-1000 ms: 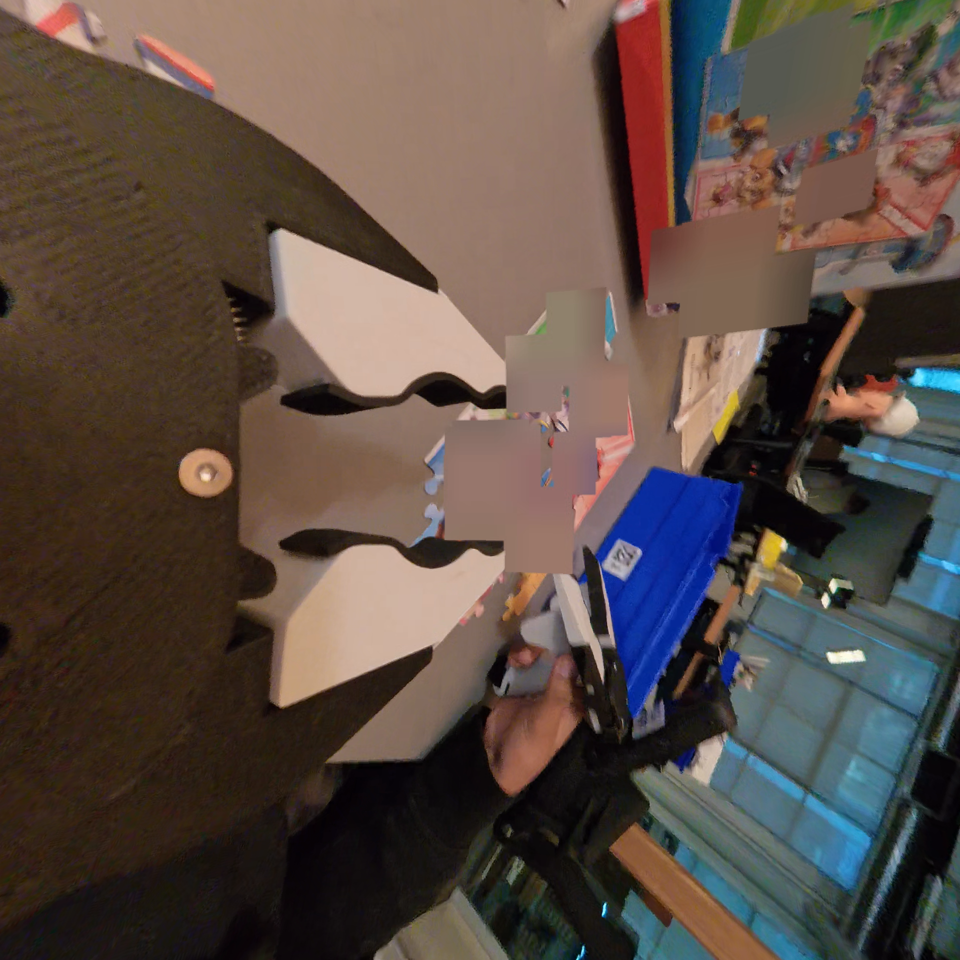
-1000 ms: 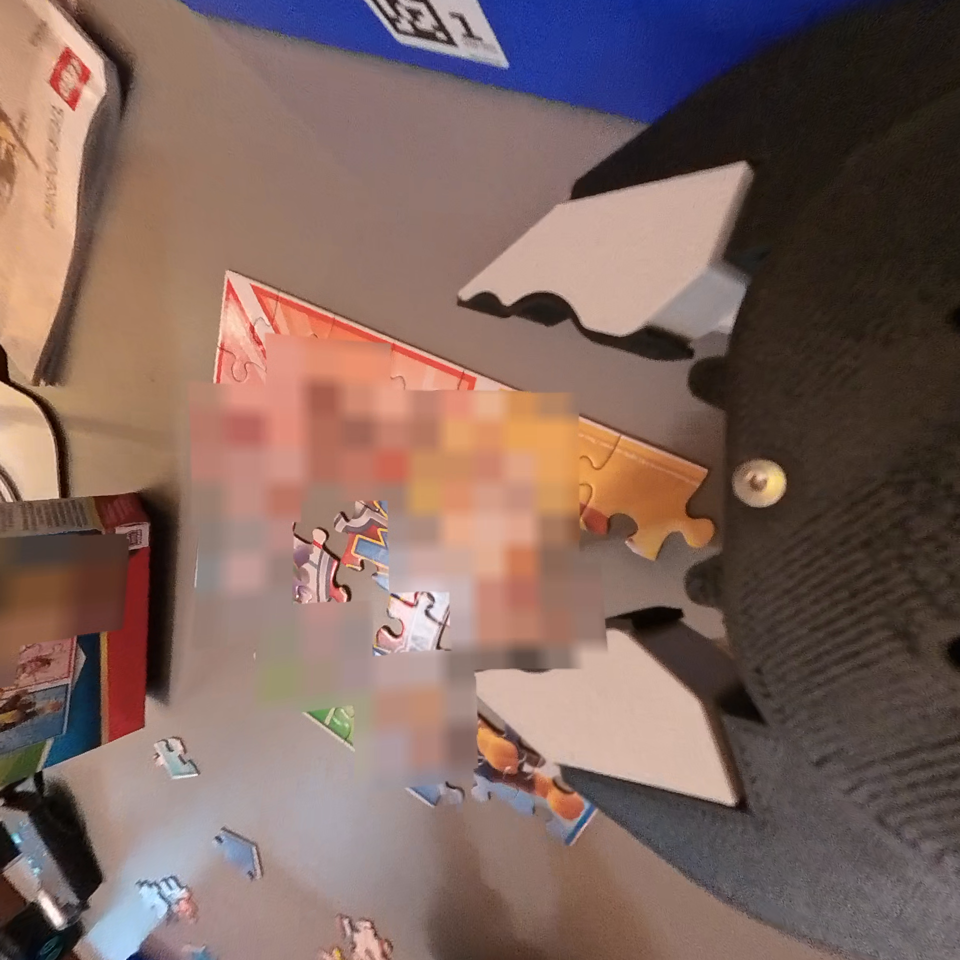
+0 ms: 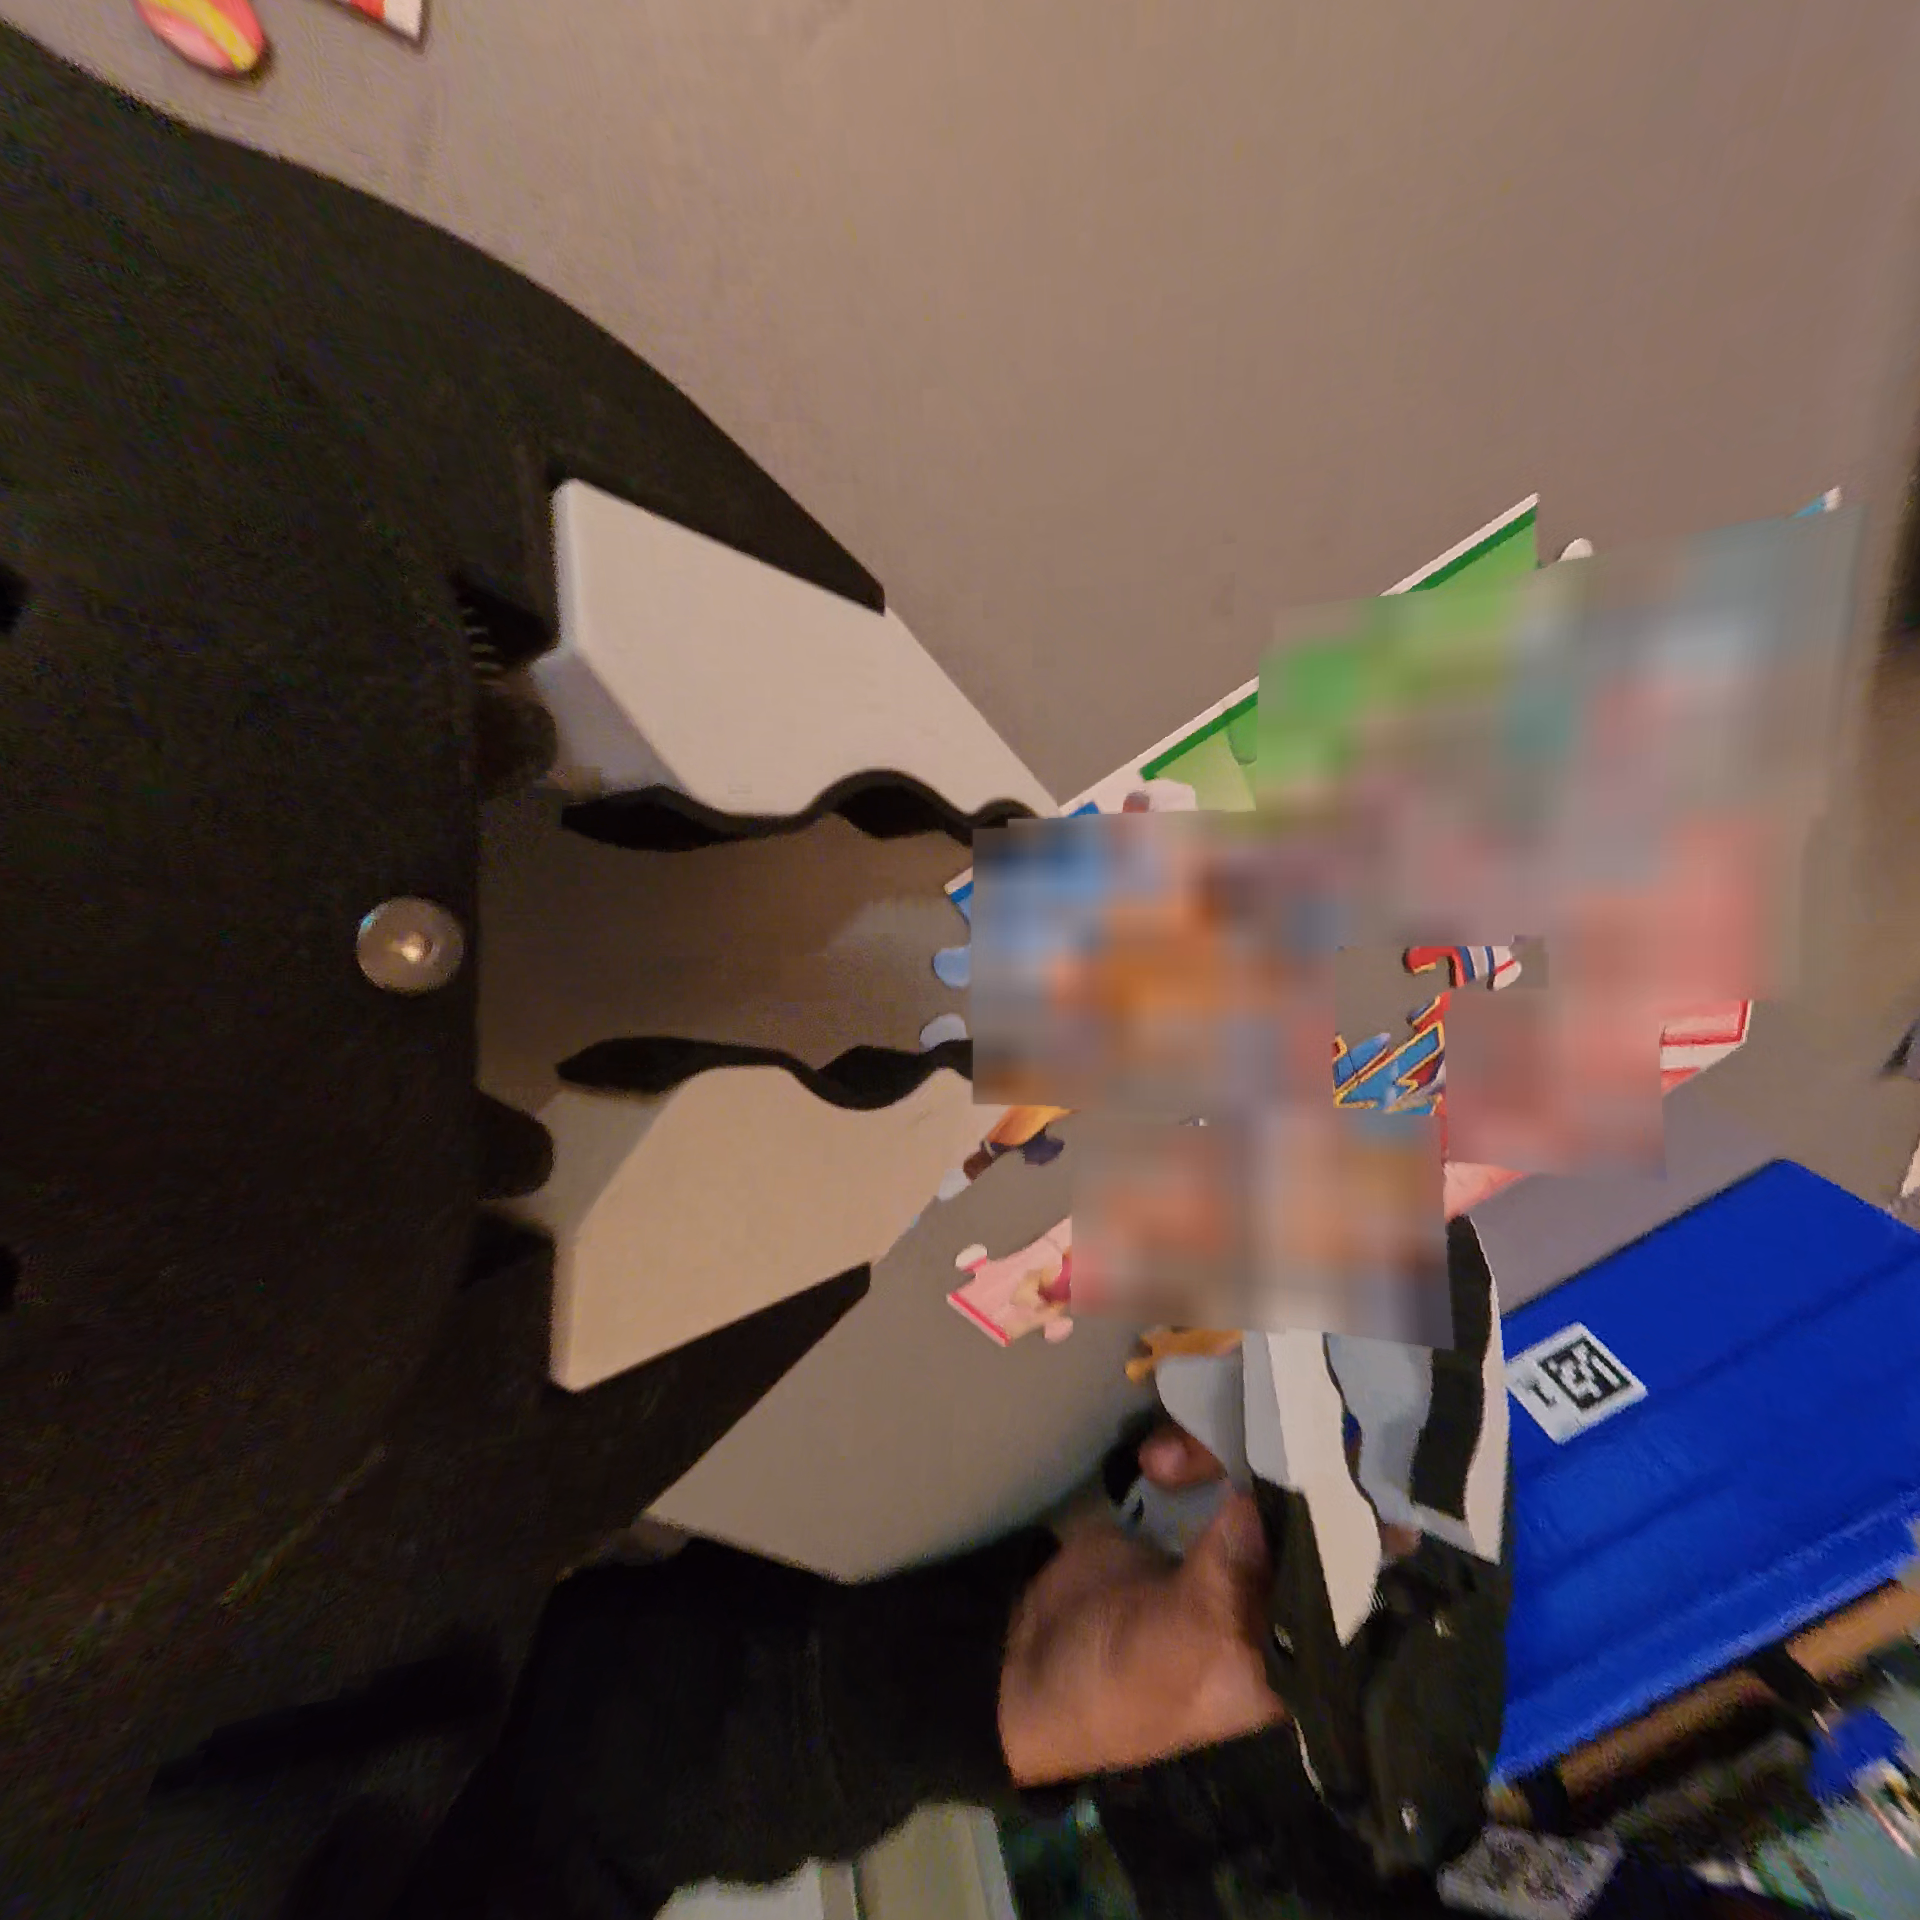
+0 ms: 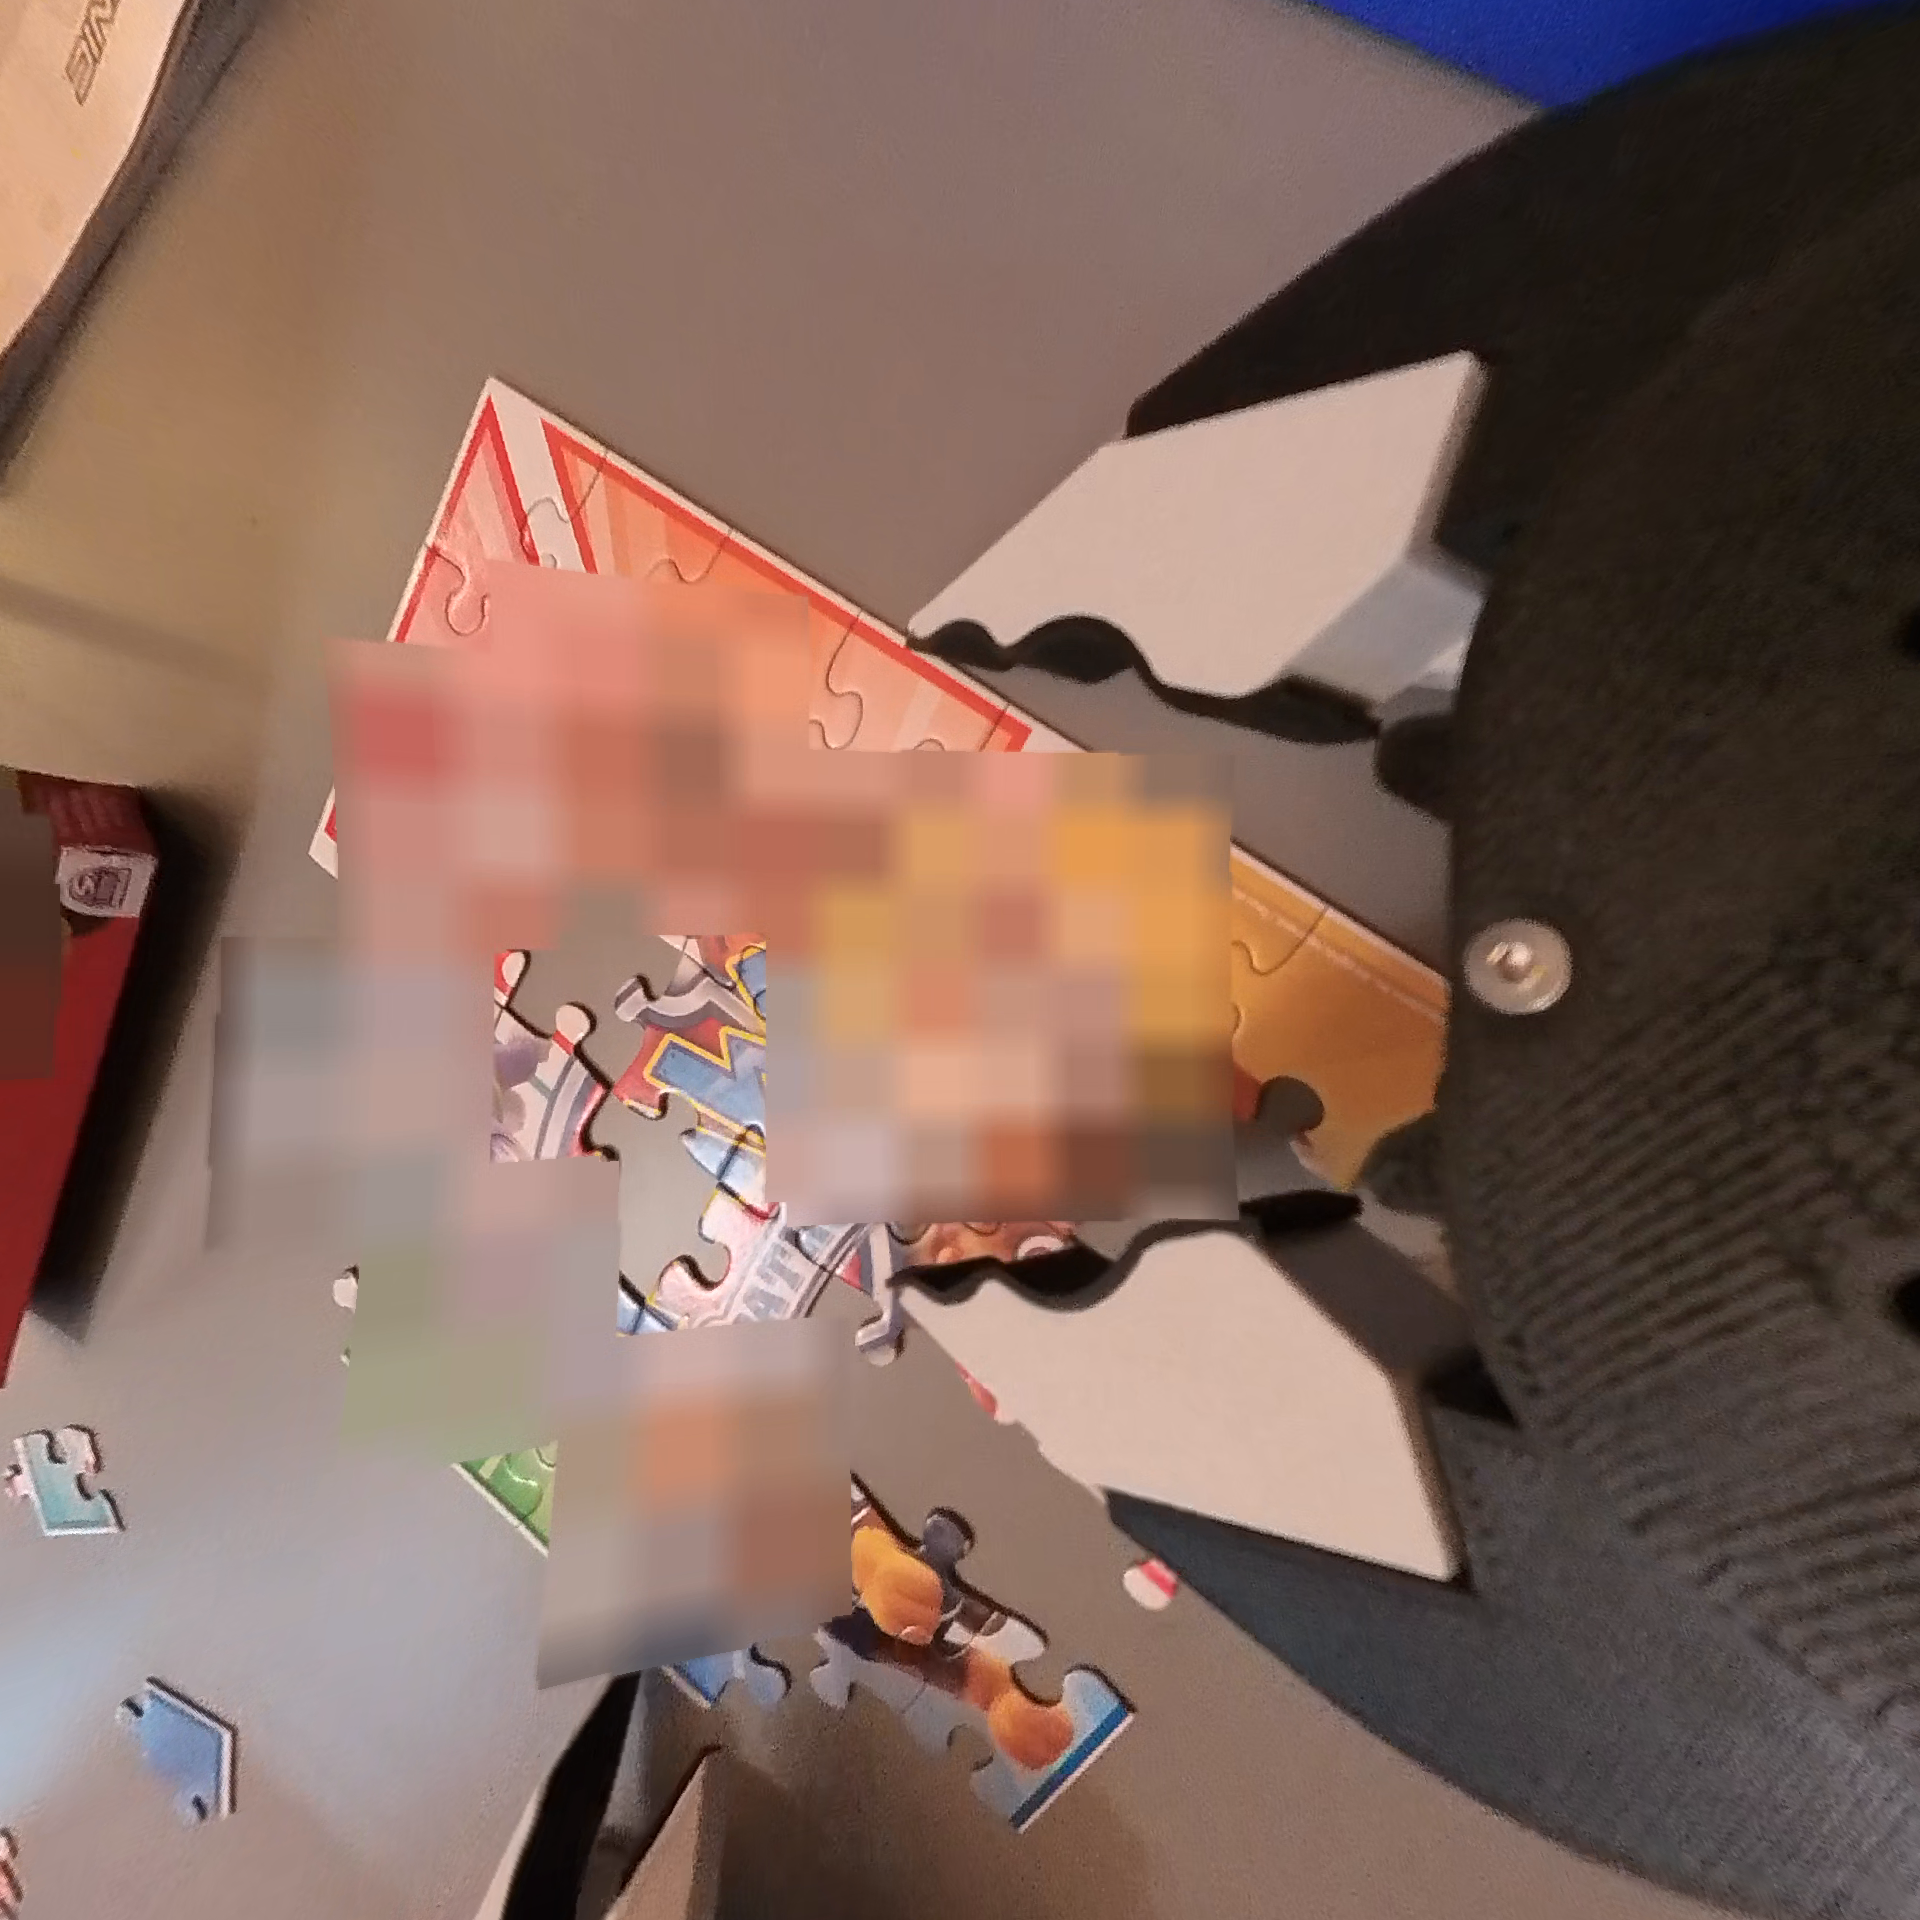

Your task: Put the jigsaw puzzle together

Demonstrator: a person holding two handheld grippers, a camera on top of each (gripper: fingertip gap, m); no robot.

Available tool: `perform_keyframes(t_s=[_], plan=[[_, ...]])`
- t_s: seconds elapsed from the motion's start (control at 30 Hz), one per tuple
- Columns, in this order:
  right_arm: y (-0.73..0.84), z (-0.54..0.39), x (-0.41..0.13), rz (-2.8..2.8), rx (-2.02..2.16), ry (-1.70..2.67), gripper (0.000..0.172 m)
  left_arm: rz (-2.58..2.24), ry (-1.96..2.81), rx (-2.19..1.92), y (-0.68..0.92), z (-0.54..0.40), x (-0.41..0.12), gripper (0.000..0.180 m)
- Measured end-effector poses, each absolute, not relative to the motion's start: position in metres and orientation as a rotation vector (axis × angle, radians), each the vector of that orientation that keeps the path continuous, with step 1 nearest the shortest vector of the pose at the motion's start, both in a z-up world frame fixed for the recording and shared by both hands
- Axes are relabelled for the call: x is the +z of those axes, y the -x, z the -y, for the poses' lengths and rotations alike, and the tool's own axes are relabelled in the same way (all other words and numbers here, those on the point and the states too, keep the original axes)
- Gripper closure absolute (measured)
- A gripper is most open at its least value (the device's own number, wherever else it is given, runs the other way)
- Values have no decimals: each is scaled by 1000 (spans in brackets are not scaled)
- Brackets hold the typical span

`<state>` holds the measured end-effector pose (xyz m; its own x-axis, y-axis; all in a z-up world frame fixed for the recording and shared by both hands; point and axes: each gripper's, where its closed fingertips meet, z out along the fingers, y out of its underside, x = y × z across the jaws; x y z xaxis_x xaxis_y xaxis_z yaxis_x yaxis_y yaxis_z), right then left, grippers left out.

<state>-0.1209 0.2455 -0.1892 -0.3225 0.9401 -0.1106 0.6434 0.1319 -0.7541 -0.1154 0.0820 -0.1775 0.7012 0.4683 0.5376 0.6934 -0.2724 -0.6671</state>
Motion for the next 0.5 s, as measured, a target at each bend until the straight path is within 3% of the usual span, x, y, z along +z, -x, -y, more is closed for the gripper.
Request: perform_keyframes(t_s=[0.5], plan=[[109,-221,-194,2126,967,1398,60,841,1884,-245,101,-60,-163,145]])
